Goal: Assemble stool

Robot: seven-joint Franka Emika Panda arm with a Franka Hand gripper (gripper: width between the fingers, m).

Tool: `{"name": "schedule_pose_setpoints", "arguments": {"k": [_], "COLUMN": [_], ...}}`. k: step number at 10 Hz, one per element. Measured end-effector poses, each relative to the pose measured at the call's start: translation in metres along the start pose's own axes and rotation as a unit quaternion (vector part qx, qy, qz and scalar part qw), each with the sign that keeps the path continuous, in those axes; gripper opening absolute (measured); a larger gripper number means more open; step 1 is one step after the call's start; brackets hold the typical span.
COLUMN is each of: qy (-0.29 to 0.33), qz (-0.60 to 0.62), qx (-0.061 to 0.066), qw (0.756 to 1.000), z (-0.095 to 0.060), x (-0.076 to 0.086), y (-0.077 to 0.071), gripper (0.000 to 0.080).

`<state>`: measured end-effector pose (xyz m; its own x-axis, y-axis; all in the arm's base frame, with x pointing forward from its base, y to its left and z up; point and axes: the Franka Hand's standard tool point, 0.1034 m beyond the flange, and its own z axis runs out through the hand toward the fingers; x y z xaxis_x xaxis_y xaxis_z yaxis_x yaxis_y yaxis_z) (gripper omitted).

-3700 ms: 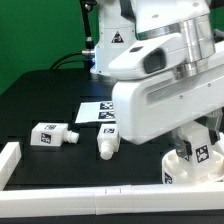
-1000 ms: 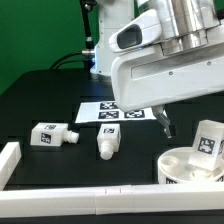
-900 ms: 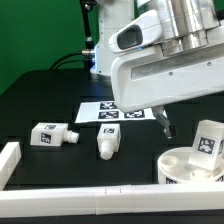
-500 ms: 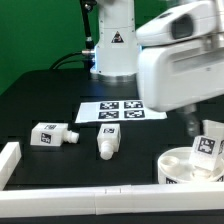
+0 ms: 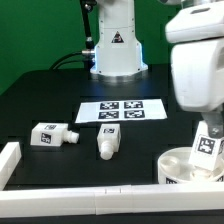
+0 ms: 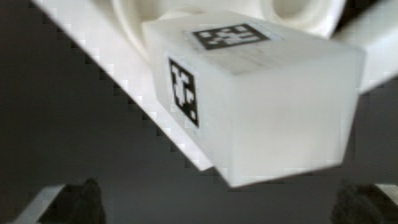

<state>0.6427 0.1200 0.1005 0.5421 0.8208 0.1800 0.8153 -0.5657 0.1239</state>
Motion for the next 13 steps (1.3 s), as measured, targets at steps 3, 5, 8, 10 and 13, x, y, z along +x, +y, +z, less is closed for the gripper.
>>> {"name": "schedule_pose_setpoints", "arguments": {"k": [3, 5, 8, 10, 13], "qy": [0.000, 0.031, 0.069, 0.069, 0.069], "qz": [0.015, 0.171, 0.305, 0.371, 0.589], "qx": [0.000, -0.005, -0.014, -0.006, 0.015], "qw": [1.000, 0.985, 0.950, 0.926, 0.805], "z": [0.001, -0.005, -0.005, -0.004, -0.006], "x": [-0.003, 0.001, 0.000, 0.002, 0.004], "y": [0.002, 0.006, 0.009, 0.006, -0.008], "gripper": [0.0649, 0.0649, 0.0649, 0.0649, 0.0649]}}
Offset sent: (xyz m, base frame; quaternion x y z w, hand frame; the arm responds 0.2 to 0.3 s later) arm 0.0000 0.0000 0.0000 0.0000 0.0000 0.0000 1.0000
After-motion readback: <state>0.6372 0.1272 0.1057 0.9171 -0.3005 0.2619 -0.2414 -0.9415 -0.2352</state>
